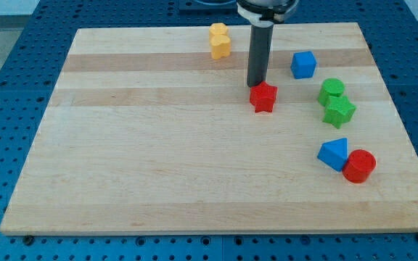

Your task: Slide the red star bottom left to the triangle

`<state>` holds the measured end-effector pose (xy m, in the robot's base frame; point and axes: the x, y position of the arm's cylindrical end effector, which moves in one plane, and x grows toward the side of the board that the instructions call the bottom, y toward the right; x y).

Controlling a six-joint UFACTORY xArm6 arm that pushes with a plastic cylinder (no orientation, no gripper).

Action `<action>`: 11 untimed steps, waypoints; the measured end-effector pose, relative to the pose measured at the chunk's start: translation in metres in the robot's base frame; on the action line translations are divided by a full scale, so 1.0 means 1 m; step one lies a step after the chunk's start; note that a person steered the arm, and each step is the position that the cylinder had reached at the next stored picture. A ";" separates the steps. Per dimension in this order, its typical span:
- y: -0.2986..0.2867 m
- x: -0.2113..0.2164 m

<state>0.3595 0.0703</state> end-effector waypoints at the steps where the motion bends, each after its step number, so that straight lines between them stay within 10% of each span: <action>1: 0.000 0.000; 11: 0.004 0.134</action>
